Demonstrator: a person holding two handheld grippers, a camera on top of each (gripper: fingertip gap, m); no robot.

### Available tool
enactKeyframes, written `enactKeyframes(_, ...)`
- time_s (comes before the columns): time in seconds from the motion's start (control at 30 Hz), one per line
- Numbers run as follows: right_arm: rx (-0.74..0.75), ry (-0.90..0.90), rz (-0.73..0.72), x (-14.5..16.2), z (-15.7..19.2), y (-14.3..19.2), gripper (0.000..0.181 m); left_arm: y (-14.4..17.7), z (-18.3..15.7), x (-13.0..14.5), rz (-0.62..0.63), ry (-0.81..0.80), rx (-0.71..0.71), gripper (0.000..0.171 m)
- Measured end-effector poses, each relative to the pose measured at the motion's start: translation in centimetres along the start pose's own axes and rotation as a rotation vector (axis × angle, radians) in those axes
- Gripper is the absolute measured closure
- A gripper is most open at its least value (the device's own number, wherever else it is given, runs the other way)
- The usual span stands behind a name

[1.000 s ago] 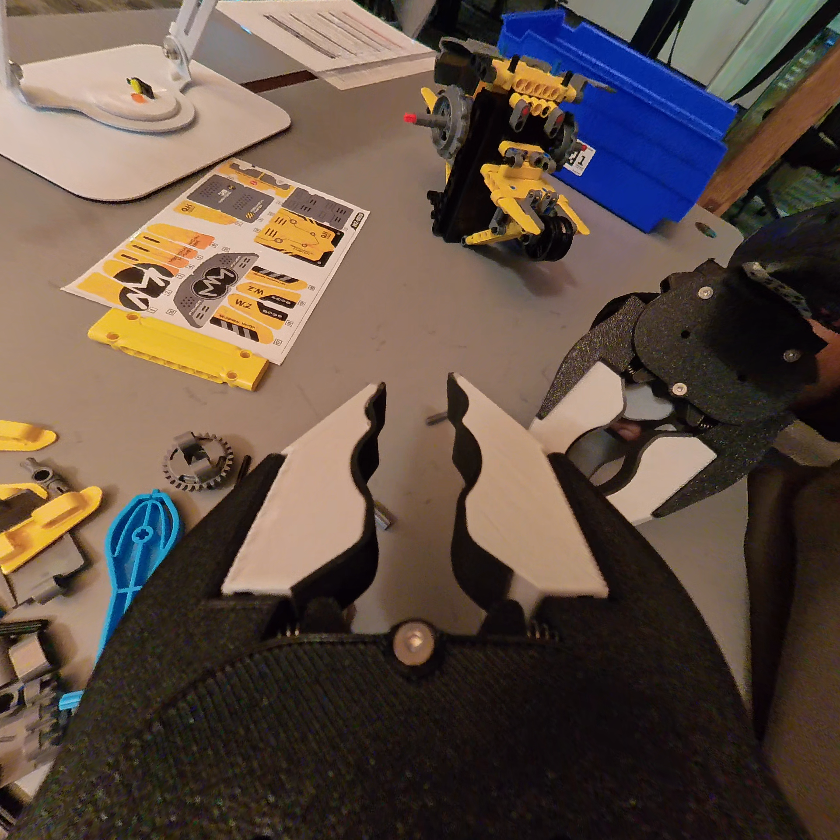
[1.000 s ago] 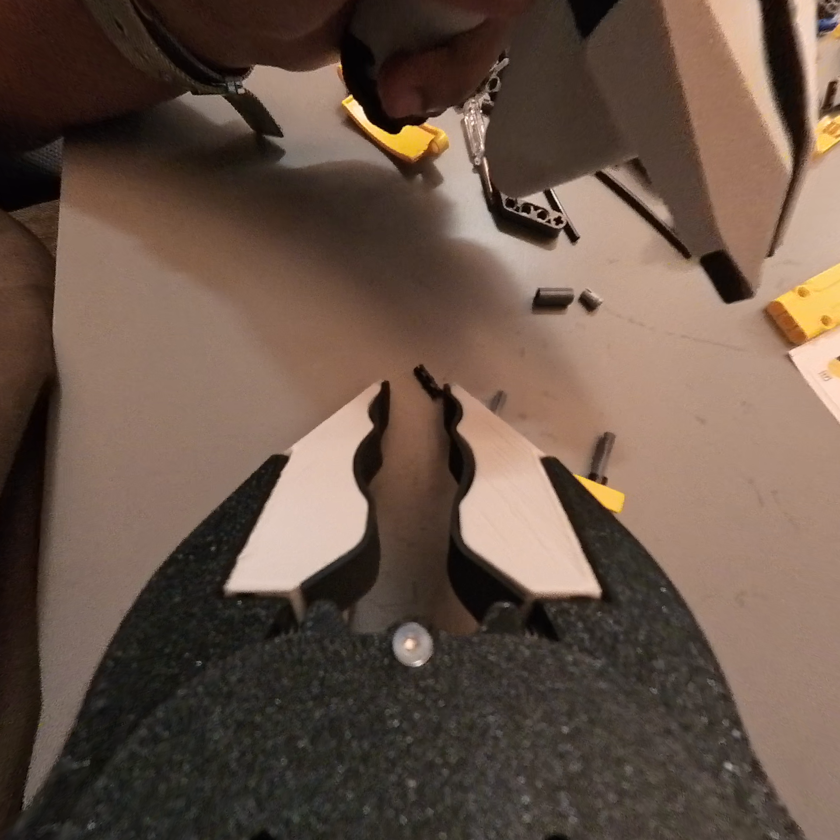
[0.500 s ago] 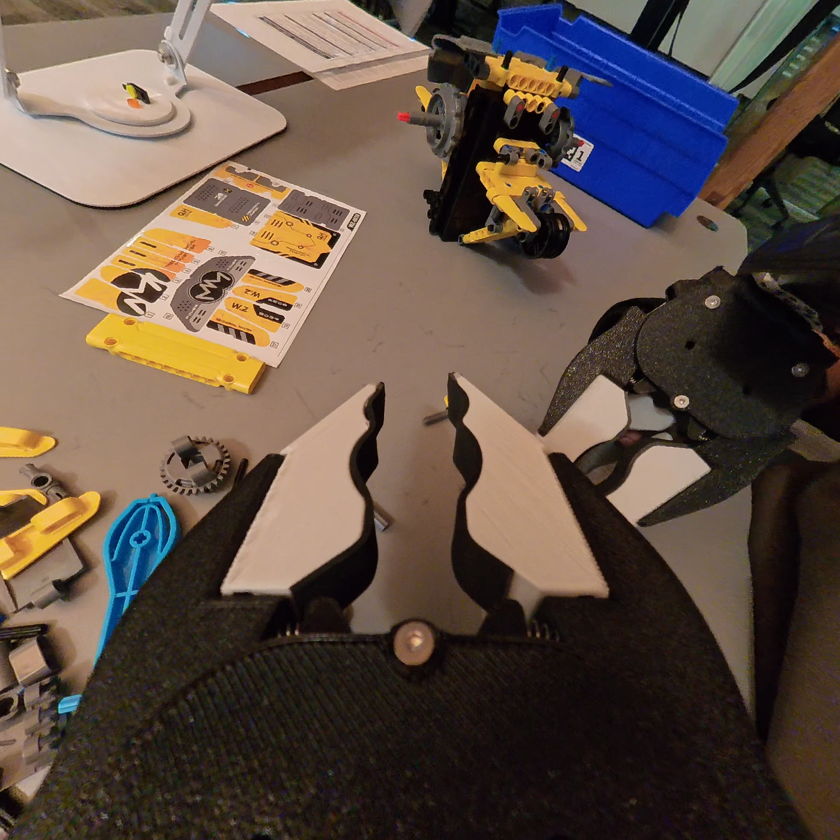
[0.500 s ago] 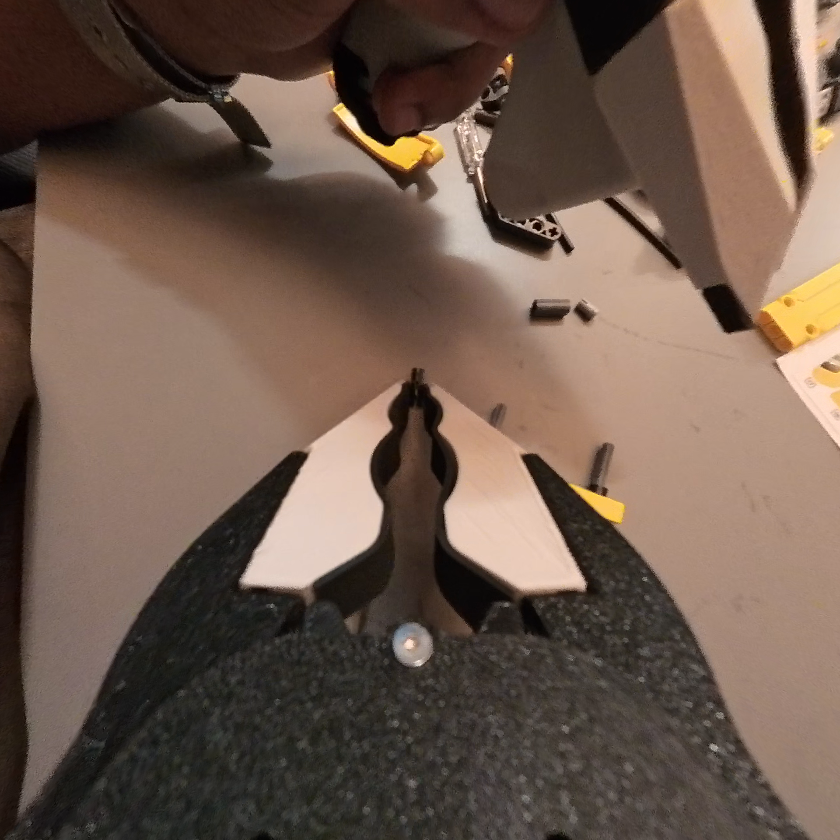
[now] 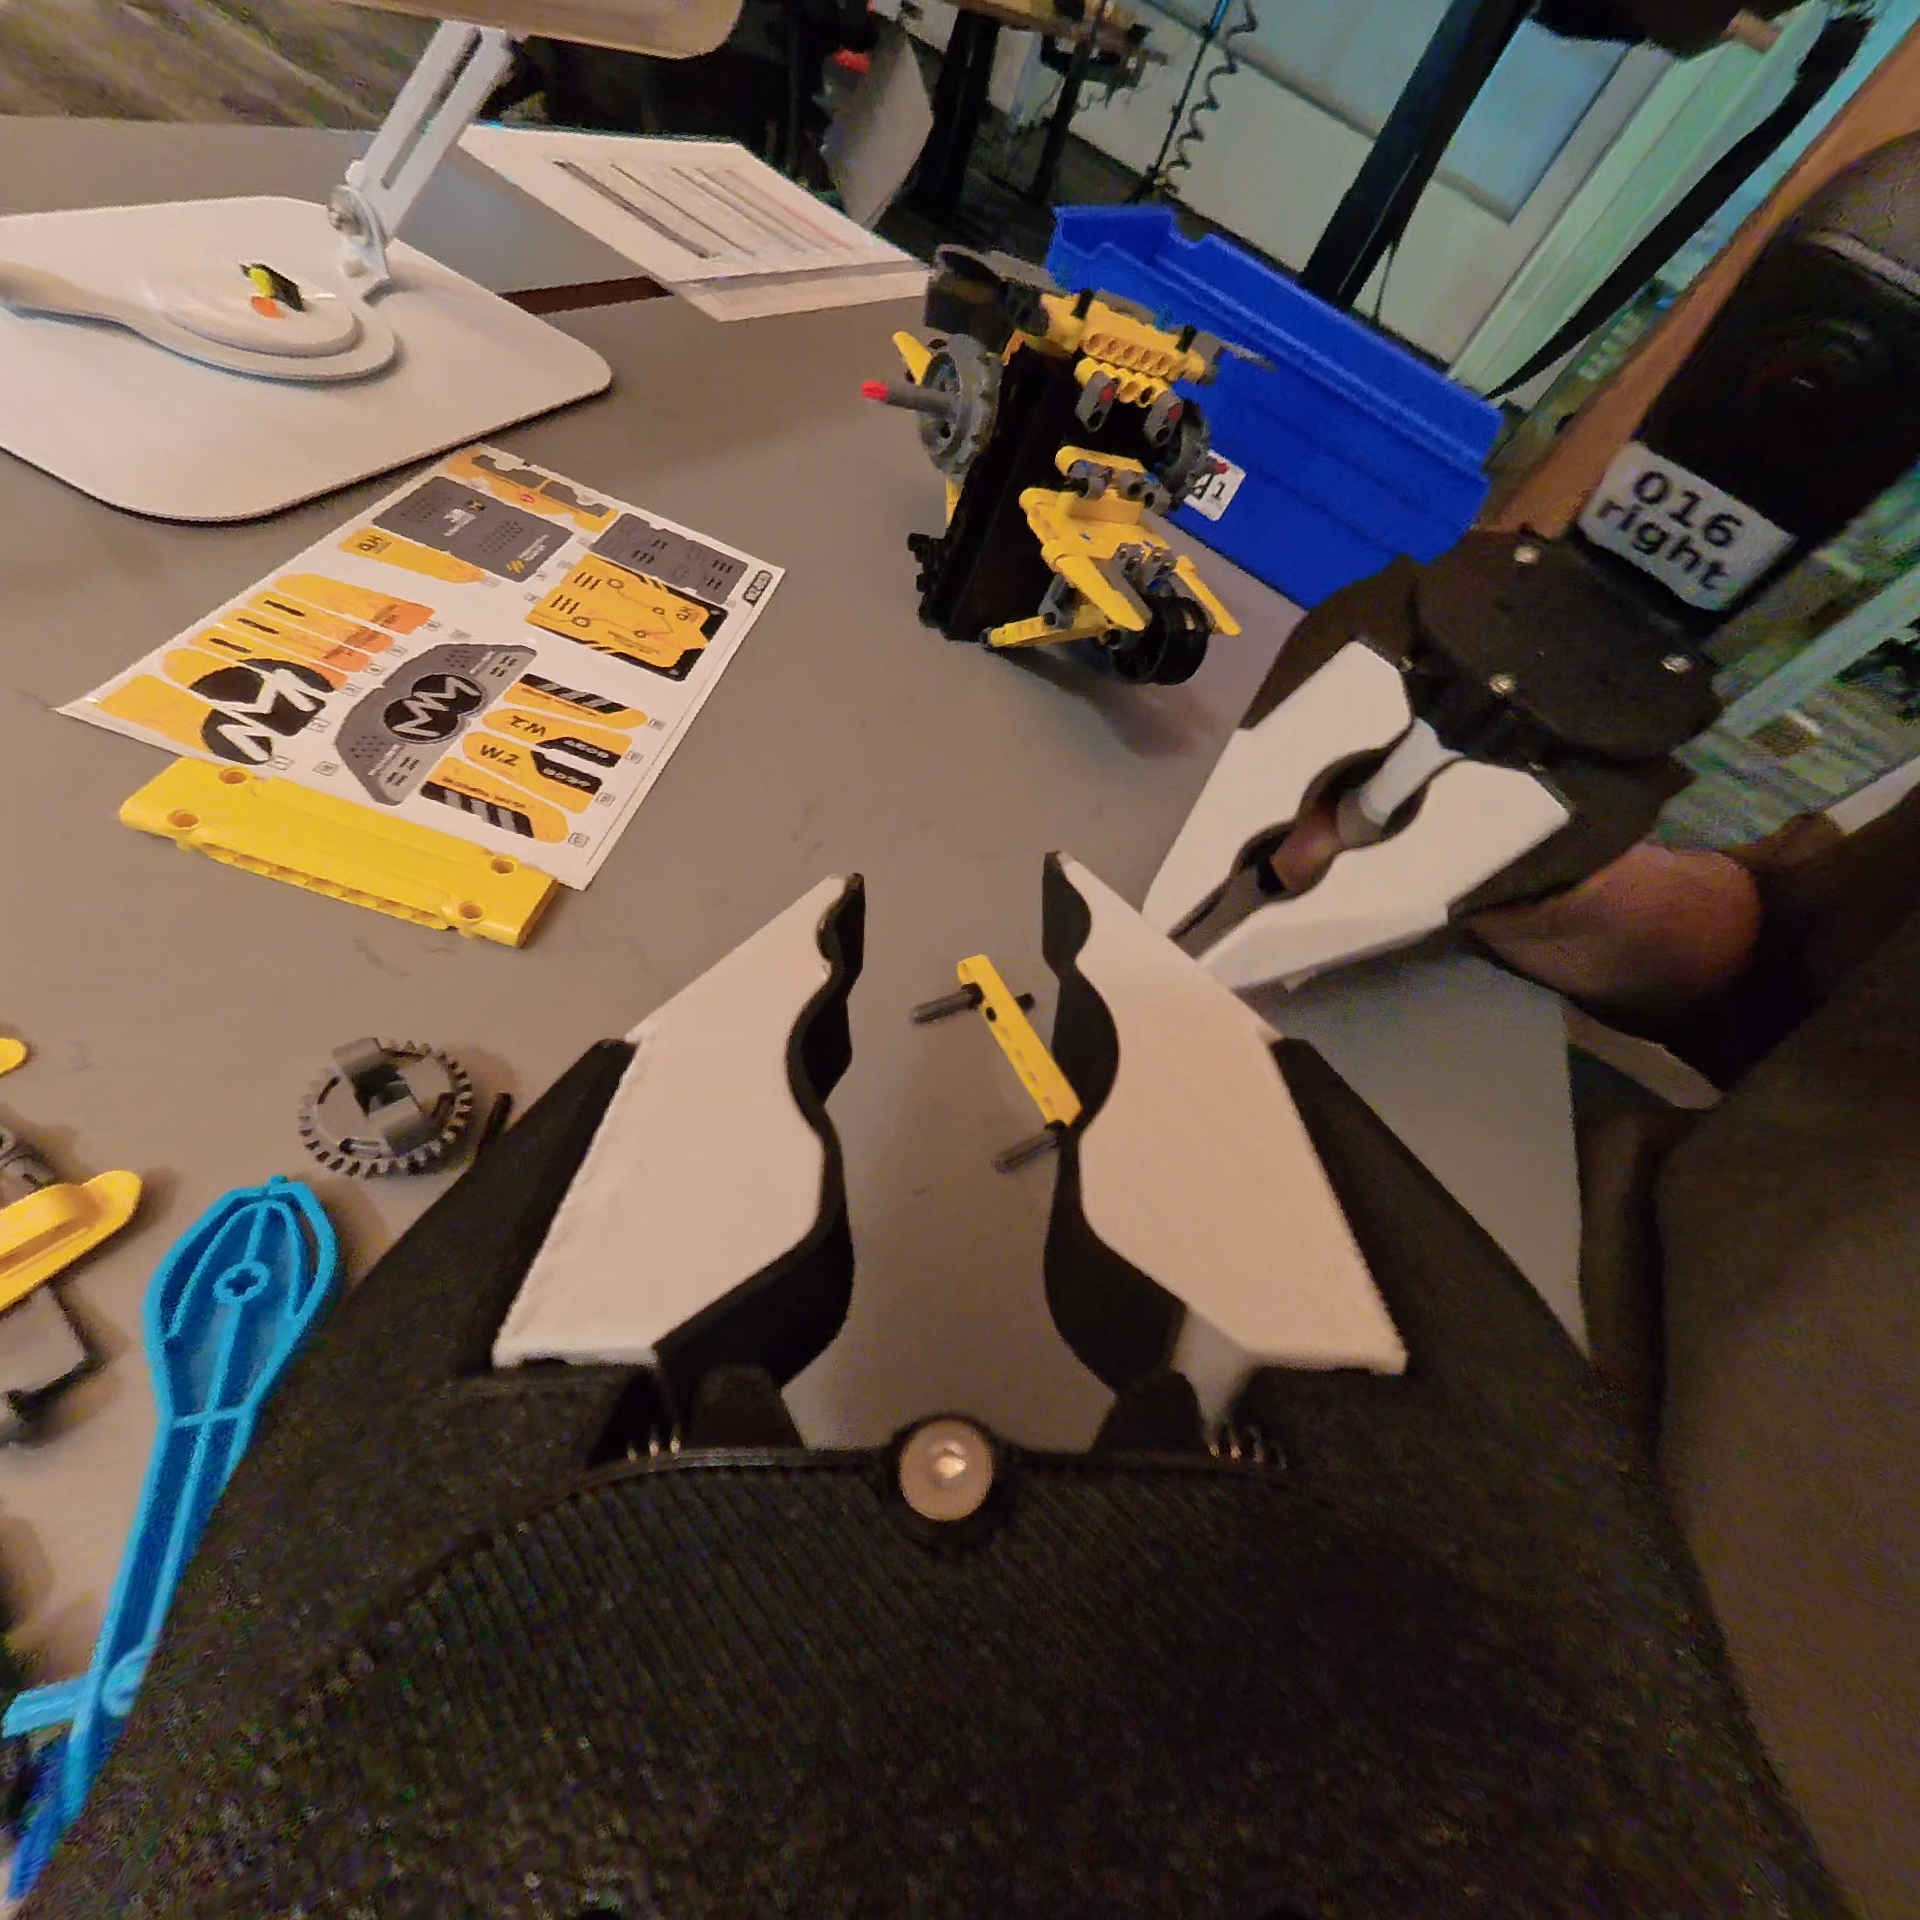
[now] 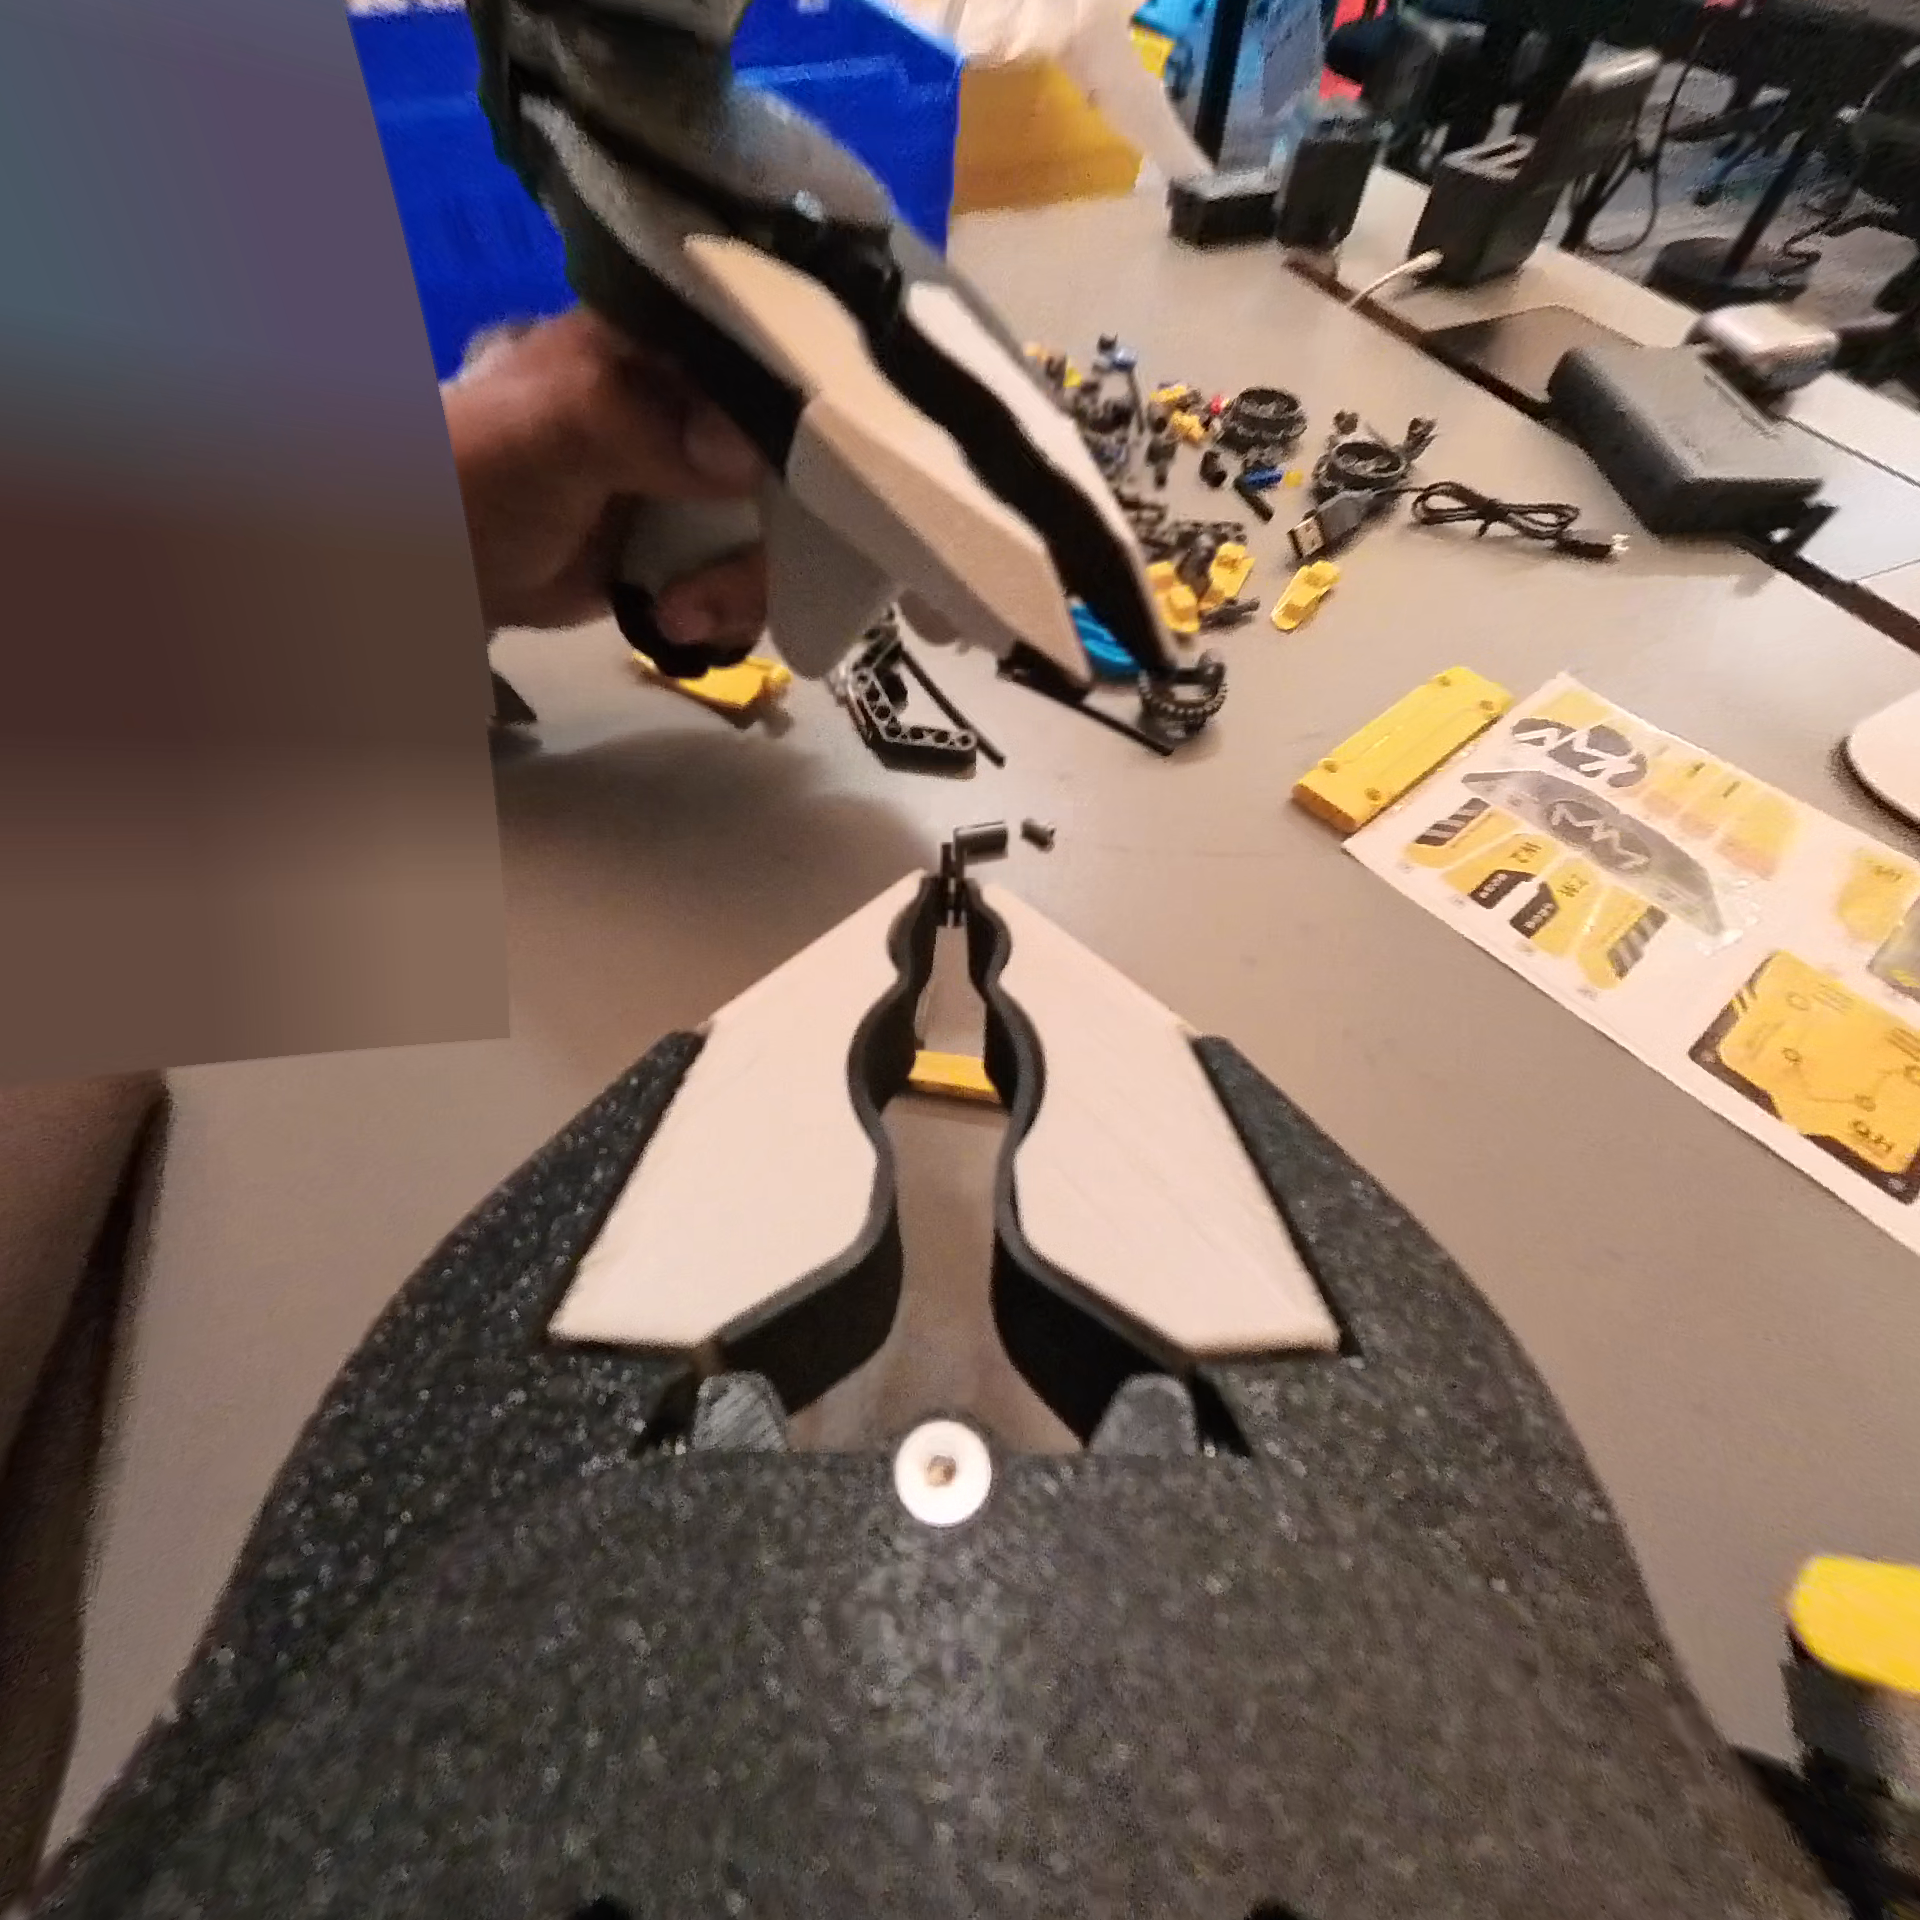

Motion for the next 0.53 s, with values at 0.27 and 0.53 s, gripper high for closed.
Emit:
enactKeyframes(0.27, 0.132, 0.036, -0.049, -0.3, -1.6, 1.9, 0.177, -0.8, -2.4, 0.0, -0.014, 0.016, 0.202, 0.134)
enactKeyframes(0.53, 0.166, 0.062, -0.066, -0.6, -1.7, 2.4, 0.177, -1.3, -3.5, 0.3, -0.007, 0.047, 0.323, 0.135)
Point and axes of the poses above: each gripper's, where its closed fingertips meet, y back along the fingers, x out of its underside, z = x × y across the jaws, the point moved 1 cm from there along y, back along the fingers, and after that the axes turned 13 degrees about z, right-handed, at the moved point
